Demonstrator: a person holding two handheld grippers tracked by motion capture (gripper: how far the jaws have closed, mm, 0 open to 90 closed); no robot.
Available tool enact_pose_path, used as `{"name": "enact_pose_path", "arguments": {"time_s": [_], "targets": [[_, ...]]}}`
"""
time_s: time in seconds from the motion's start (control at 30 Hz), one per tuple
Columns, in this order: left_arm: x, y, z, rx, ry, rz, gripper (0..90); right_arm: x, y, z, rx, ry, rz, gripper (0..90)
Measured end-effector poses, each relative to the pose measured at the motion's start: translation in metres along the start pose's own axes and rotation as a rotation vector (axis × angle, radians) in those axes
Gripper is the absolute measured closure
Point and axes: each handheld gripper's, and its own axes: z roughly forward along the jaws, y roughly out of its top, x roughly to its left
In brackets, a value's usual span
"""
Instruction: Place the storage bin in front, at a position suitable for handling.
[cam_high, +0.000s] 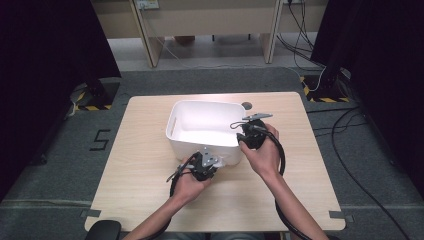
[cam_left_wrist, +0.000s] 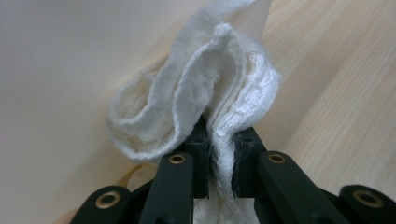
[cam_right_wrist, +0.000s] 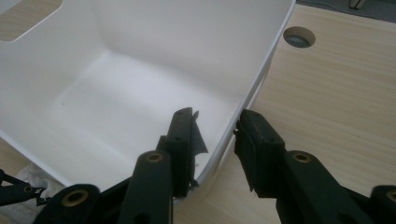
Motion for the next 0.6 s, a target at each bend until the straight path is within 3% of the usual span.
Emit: {"name": "enact_pose_path", "arguments": {"time_s": [0.6], "targets": [[0.002, 0.015, -0.023, -0.070, 0.000, -0.012, 79.8, 0.000, 0.001, 0.001, 0.002, -0.002, 0.000, 66.9]]}}
